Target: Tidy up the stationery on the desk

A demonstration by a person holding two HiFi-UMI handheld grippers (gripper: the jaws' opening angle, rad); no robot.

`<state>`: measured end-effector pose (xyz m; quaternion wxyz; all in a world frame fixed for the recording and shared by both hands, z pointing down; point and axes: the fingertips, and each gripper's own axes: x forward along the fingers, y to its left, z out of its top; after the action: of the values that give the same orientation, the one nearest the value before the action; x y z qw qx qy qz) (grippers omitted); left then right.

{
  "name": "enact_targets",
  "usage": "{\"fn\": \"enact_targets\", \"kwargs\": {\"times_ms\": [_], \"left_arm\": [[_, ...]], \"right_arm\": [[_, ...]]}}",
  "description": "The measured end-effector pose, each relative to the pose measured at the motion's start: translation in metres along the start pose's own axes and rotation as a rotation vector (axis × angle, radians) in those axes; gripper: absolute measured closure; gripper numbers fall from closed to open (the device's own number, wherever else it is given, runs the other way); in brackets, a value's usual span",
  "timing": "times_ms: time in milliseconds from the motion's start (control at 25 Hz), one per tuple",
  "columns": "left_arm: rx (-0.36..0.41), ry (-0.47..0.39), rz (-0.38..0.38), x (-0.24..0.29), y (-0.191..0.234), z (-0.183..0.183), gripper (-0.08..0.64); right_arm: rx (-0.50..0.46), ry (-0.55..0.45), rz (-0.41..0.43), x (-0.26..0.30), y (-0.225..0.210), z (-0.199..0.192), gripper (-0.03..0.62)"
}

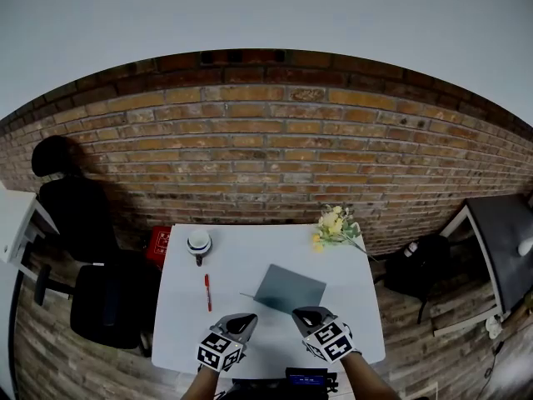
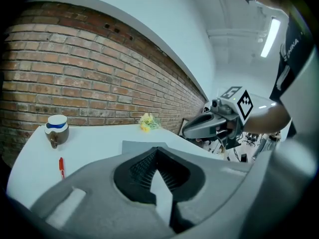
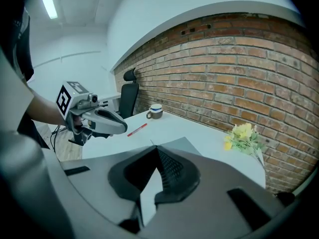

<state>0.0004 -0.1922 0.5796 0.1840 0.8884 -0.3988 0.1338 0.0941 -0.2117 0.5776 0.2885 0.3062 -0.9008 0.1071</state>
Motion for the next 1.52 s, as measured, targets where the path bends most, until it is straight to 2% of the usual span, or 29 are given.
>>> {"fn": "enact_targets", "kwargs": {"times_ms": [200,360,400,440,480,680,800,1000,1160,1280,1520], "left_arm": [[-0.08,0.018,0.058,0.02,0.015,-0.005,0.554],[-0.106,0.07,0.093,0.042,0.034,-0.016,0.549],[-0.109,0.087,0.093,0.049,0.039,-0.02,0.53],[-0.107,0.105,0.092,0.057,0.043,-0.023,0.486],[-0.101,0.126,0.092,0.065,0.049,-0.026,0.457],[-0.089,0.259,0.066,0.1,0.07,-0.05,0.363],[-0.103,0.324,0.05,0.118,0.083,-0.063,0.326],[-0.14,0.381,0.027,0.132,0.093,-0.078,0.314],[-0.123,0.386,0.016,0.132,0.087,-0.084,0.314],[-0.094,0.392,0.027,0.131,0.079,-0.086,0.316],[-0.123,0.37,0.028,0.115,0.061,-0.088,0.318]], "right_arm": [[-0.015,0.043,0.031,0.015,-0.025,-0.007,0.583],[0.034,0.084,0.003,0.03,-0.049,-0.023,0.582],[0.061,0.095,-0.001,0.033,-0.053,-0.029,0.568],[0.094,0.103,-0.004,0.036,-0.058,-0.035,0.508],[0.13,0.108,-0.012,0.039,-0.062,-0.042,0.474],[0.329,0.122,-0.107,0.047,-0.085,-0.083,0.377],[0.402,0.132,-0.176,0.051,-0.098,-0.101,0.331],[0.512,0.149,-0.229,0.057,-0.111,-0.122,0.312],[0.579,0.166,-0.21,0.064,-0.111,-0.132,0.313],[0.58,0.175,-0.207,0.065,-0.113,-0.135,0.317],[0.542,0.196,-0.192,0.067,-0.124,-0.136,0.374]]}}
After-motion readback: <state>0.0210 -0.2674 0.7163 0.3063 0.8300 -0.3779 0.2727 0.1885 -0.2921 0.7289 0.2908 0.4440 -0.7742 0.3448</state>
